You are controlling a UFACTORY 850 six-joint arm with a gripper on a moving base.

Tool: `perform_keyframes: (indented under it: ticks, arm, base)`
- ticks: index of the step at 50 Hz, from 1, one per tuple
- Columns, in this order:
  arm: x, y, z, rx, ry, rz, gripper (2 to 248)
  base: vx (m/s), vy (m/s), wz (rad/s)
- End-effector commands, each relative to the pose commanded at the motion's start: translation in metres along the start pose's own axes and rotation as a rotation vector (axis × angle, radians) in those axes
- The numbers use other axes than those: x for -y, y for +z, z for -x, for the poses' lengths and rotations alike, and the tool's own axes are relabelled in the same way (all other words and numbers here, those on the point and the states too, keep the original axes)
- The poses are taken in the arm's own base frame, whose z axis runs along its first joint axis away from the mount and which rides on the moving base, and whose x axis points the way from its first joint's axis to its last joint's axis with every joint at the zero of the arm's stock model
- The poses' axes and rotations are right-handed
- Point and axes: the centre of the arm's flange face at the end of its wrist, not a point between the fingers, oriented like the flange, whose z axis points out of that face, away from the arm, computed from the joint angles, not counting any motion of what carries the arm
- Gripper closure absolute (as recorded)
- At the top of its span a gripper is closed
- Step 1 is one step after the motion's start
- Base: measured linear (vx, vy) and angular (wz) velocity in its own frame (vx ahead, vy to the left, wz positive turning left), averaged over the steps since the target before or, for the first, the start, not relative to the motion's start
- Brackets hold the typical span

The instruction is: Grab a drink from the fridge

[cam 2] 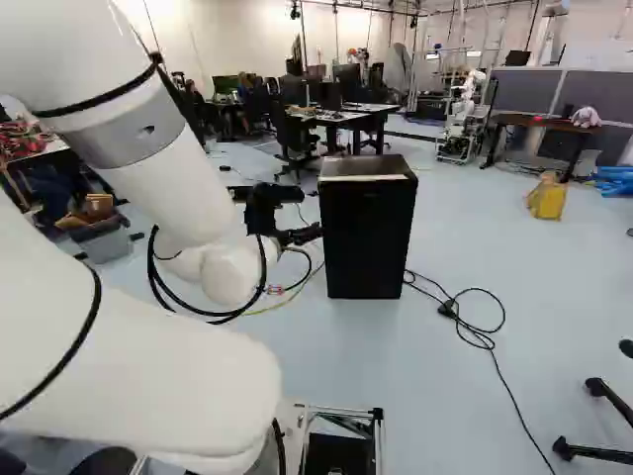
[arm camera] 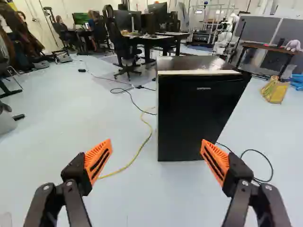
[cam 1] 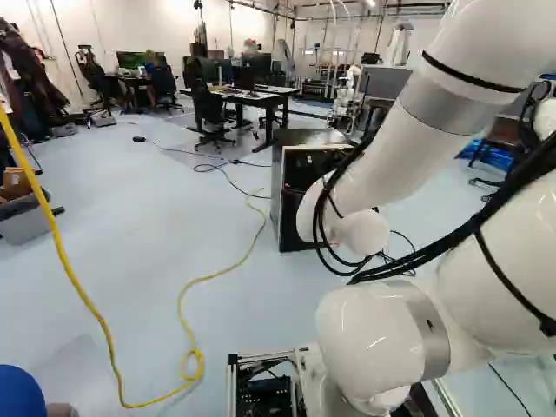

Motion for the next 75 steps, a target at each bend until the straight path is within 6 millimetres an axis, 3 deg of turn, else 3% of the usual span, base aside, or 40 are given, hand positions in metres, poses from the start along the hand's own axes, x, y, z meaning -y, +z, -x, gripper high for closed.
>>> perform_keyframes:
  ticks: [30, 75]
  arm:
    - [0.0, 0.0, 0.0, 0.0, 0.0, 0.0, 3]
    - [0.0, 0.0, 0.0, 0.0, 0.0, 0.0, 3]
  base:
    - [0.018, 0.0, 0.0]
    - [0.11, 0.001, -0.008]
